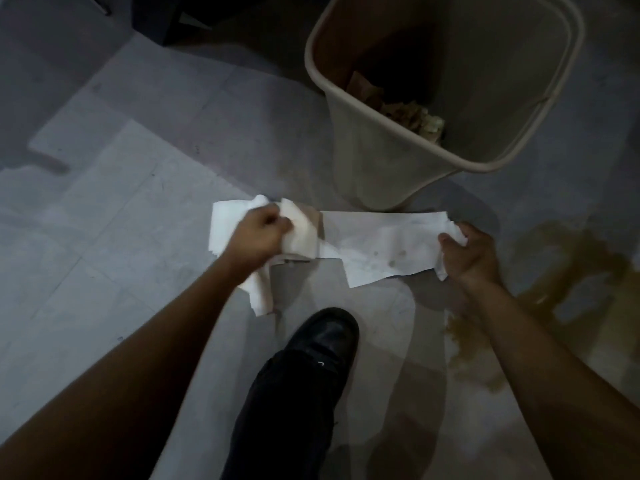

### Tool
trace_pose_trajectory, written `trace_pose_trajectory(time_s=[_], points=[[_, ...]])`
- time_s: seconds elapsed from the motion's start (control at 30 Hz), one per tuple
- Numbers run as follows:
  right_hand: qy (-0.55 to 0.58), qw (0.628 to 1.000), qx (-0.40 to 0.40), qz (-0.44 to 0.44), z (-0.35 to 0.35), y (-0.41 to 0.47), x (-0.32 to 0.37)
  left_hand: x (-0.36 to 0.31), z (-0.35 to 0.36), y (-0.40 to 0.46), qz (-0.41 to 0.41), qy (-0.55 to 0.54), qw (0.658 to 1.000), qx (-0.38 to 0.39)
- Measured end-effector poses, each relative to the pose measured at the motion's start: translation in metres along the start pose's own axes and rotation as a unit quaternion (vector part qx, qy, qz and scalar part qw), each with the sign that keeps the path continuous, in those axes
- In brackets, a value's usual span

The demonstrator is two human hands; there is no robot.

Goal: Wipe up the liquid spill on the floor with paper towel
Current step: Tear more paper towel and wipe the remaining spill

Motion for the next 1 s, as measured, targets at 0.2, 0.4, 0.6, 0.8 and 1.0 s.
trace_pose_trajectory(time_s=[0.2, 0.4, 0.6, 0.8, 1.0], points=[[-0.003, 0.994, -0.088, 0.072, -0.077, 0.001, -0.021, 0.051, -0.104, -0.028, -0.08, -0.33, 0.925, -0.172], [-0.02, 0.983, -0.179, 0.042, -0.139, -0.01, -0.015, 0.101, -0.147, -0.047, -0.124, -0.3, 0.914, -0.243], [-0.021, 0.991, -0.122, -0.041, -0.081, -0.058, 0.06, 0.134, -0.181, -0.083, -0.173, -0.139, 0.893, -0.392], [0.1, 0.985, -0.005, -0.14, 0.073, -0.102, 0.144, 0.112, -0.192, -0.095, -0.144, -0.003, 0.873, -0.467], [-0.114, 0.957, 0.231, -0.131, 0.207, -0.096, 0.161, 0.054, -0.107, -0.075, -0.009, 0.201, 0.928, -0.315]])
Point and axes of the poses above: each hand's wrist, its own y-axis towards the middle knuckle, its own z-axis out of the palm, x = y × z, the point moved 9 cm from there along y, towards the middle knuckle, and after that the axes turned 9 degrees about x, right-handed, at the moved point
